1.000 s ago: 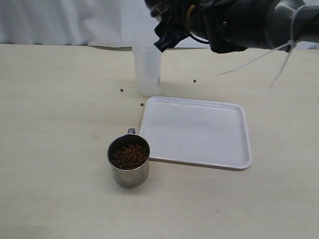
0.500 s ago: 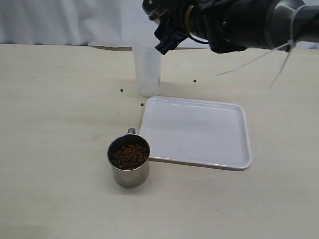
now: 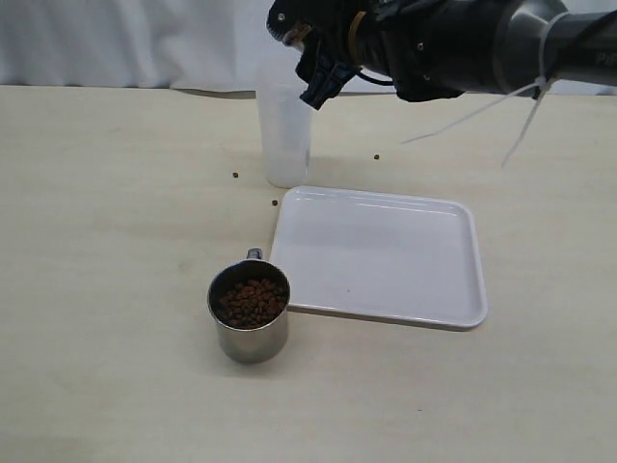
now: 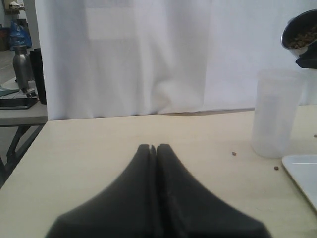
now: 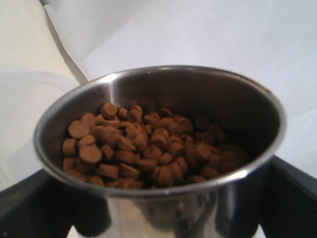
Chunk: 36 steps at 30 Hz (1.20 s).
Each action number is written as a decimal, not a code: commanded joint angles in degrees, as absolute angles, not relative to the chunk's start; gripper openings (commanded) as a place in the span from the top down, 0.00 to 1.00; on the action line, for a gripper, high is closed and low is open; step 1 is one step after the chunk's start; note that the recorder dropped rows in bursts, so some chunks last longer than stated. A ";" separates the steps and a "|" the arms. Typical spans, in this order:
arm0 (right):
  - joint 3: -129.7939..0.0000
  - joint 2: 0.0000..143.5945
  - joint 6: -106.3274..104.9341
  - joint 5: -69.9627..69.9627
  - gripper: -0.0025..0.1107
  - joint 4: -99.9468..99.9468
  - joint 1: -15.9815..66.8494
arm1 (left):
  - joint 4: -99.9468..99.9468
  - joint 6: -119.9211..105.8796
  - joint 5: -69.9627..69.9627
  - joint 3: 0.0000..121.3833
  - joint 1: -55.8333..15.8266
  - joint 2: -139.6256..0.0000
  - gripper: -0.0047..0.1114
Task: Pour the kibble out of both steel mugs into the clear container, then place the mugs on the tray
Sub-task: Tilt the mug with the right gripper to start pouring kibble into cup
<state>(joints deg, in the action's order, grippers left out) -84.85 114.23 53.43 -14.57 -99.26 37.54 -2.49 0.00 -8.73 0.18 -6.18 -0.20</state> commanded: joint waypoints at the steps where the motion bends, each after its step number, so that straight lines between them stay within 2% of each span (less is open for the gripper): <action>1: -85.50 114.53 49.92 -14.73 0.93 -99.95 37.51 | -2.48 0.00 -8.12 0.00 -6.74 0.00 0.96; 10: -85.59 115.40 44.07 -15.20 0.93 -99.95 37.51 | -2.48 0.00 -8.12 0.00 -6.74 0.00 0.96; 36: -86.05 113.16 44.03 -14.65 0.93 -99.95 37.51 | -2.48 0.00 -8.23 0.00 -6.74 0.00 0.96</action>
<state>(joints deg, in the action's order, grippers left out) -85.50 114.22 44.55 -14.57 -99.39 37.54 -2.49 0.00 -8.73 0.18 -6.18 -0.20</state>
